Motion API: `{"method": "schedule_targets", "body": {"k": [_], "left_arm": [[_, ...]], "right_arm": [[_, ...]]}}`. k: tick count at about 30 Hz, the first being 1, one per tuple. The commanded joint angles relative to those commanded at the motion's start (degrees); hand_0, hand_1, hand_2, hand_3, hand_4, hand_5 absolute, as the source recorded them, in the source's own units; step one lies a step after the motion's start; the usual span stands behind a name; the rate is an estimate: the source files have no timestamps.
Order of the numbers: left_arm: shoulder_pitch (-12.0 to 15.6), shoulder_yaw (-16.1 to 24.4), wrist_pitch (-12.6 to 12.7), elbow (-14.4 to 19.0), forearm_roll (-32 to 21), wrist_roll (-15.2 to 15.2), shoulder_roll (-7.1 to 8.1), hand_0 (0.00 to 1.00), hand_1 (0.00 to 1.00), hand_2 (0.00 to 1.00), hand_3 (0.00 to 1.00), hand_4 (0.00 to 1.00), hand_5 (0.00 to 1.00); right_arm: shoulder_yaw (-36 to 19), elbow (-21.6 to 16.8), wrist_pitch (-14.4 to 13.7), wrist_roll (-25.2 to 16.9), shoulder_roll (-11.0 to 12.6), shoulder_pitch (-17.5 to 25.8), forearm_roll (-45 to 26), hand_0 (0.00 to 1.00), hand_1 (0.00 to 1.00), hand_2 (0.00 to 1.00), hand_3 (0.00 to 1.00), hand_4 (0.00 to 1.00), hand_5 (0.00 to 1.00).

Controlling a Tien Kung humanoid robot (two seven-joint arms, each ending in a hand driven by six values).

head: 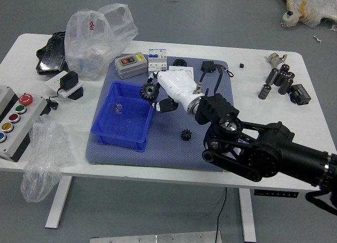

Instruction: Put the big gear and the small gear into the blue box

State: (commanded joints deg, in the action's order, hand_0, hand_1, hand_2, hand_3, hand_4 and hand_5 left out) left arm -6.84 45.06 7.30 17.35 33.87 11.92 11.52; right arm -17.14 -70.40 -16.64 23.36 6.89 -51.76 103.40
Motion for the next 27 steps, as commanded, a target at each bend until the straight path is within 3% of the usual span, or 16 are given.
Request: {"method": "schedule_targets", "body": {"k": [1, 7, 8, 13, 14, 19, 20, 27], "left_arm": [[0.0, 0.0, 0.0, 0.0, 0.0, 0.0, 0.0, 0.667, 0.647, 0.644, 0.765, 0.778, 0.79], [0.0, 0.1, 0.0, 0.1, 0.2, 0.2, 0.01, 0.667, 0.647, 0.644, 0.765, 0.778, 0.79], [0.1, 0.2, 0.0, 0.1, 0.3, 0.2, 0.01, 0.667, 0.647, 0.644, 0.765, 0.778, 0.79], [0.1, 0.3, 0.0, 0.1, 0.5, 0.3, 0.05, 0.667, 0.647, 0.644, 0.765, 0.778, 0.79], [0.1, 0.3, 0.0, 0.1, 0.5, 0.3, 0.05, 0.667, 0.648, 0.644, 0.765, 0.779, 0.791], [0.2, 0.7, 0.1, 0.2, 0.8, 0.6, 0.07, 0.667, 0.648, 0.644, 0.765, 0.779, 0.791], [0.2, 0.8, 0.1, 0.2, 0.9, 0.7, 0.07, 0.667, 0.647, 0.644, 0.765, 0.779, 0.791], [0.2, 1.0, 0.1, 0.3, 1.0, 0.8, 0.06, 0.667, 0.647, 0.644, 0.765, 0.779, 0.791]], "right_arm": [[0.4, 0.1, -0.2, -0.1, -0.3, -0.2, -0.1, 0.18, 0.301, 0.458, 0.558, 0.636, 0.016], [5.2, 1.5, -0.7, -0.8, -2.3, -2.5, -1.6, 0.18, 0.301, 0.458, 0.558, 0.636, 0.016], [6.0, 2.0, -0.7, -0.9, -2.6, -2.9, -1.9, 0.18, 0.307, 0.519, 0.61, 0.615, 0.036], [8.9, 4.3, -0.7, -1.4, -4.1, -3.9, -3.5, 0.18, 0.307, 0.519, 0.61, 0.615, 0.036], [9.3, 4.7, -0.6, -1.5, -4.3, -4.0, -3.9, 0.197, 0.349, 0.776, 0.832, 0.608, 0.141], [10.5, 6.0, -0.1, -1.7, -5.0, -4.4, -5.4, 0.197, 0.349, 0.776, 0.832, 0.608, 0.141], [10.6, 6.0, 0.0, -1.6, -5.0, -4.5, -5.6, 0.195, 0.341, 0.911, 0.987, 0.744, 0.258], [10.3, 5.9, 0.5, -1.0, -5.1, -4.4, -5.8, 0.184, 0.335, 0.93, 0.998, 0.784, 0.282]]}}
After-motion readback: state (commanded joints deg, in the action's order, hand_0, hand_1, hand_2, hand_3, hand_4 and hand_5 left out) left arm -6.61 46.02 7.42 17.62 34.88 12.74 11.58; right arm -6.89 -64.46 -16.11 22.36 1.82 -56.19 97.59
